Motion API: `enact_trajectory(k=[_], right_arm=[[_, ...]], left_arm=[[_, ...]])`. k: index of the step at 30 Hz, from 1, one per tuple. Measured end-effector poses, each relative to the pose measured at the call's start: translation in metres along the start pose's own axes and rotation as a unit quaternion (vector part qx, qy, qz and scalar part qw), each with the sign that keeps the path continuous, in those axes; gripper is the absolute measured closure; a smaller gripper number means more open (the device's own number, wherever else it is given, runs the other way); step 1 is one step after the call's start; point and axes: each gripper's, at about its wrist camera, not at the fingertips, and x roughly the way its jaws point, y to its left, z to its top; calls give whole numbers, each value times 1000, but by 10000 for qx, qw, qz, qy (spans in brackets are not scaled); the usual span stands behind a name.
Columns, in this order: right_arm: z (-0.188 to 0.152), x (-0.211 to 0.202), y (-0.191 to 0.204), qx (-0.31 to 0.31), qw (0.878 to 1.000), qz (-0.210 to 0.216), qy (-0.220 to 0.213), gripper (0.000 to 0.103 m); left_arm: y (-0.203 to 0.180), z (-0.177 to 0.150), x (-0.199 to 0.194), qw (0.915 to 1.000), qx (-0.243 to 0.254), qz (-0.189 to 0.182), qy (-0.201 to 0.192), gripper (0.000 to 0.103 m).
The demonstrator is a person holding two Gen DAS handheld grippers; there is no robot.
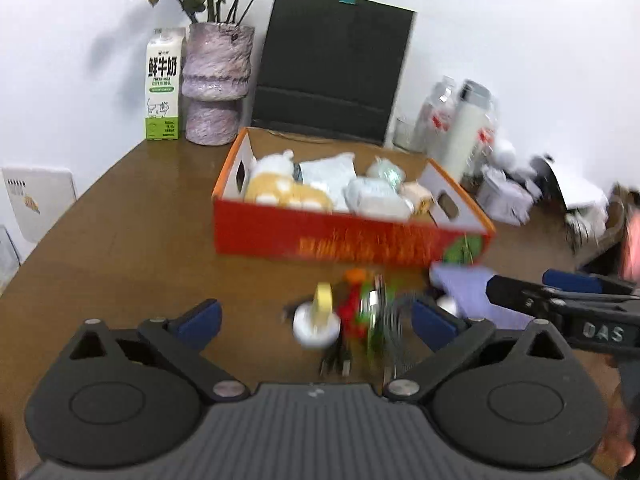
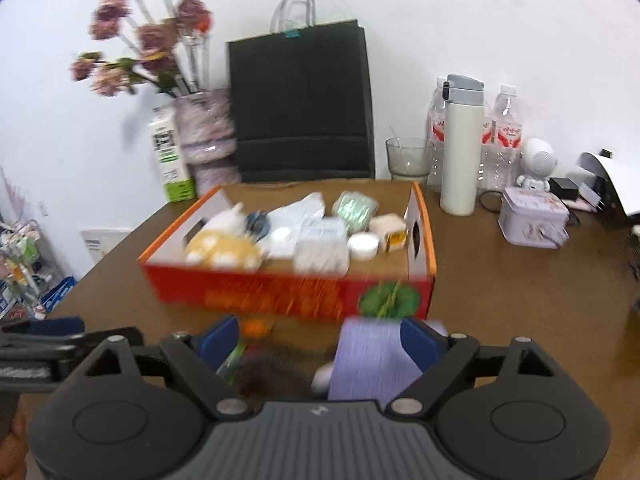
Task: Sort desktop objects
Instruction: 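Grasp the purple cloth with the right gripper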
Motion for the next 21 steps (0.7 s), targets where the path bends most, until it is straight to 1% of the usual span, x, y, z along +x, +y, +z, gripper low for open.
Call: enact_trajectory(k=[2, 4, 6, 9, 11, 13, 16, 18, 20, 21], right_arm=[[-29, -22, 10, -106, 9998, 33, -173, 15], [-58, -41, 16, -41, 9996, -20, -295, 15], [-85, -52, 20, 43, 9994, 4, -333, 15], [-115, -62, 25, 45, 9994, -209, -279, 15], [-130, -70, 26, 96, 9995, -189, -237, 15], [-140, -78, 28, 142, 9996, -129, -229, 15], [-146, -86, 30, 44, 9994, -141, -322, 15], [-142, -88, 29, 0, 9989, -241, -413, 15], [-135, -88, 21, 7, 9980, -341, -525, 15], [-130, -86, 16, 26, 9978, -382, -539, 15]], left_arm=[[2, -23, -11, 9998, 169, 32, -48, 0], [4, -47, -25, 9996, 218, 160, -70, 0], [6, -68, -33, 9996, 233, 173, -64, 0], [5, -93, -42, 9995, 218, 215, -63, 0], [2, -103, -49, 9991, 343, 217, -156, 0], [-1, -107, -50, 9986, 357, 315, -209, 0], [-2, -101, -47, 9992, 298, 156, -223, 1], [-1, -90, -42, 9992, 269, 109, -290, 9], [-1, -74, -34, 9985, 373, 20, -399, 32], [-1, -64, -26, 9981, 406, 37, -470, 35]])
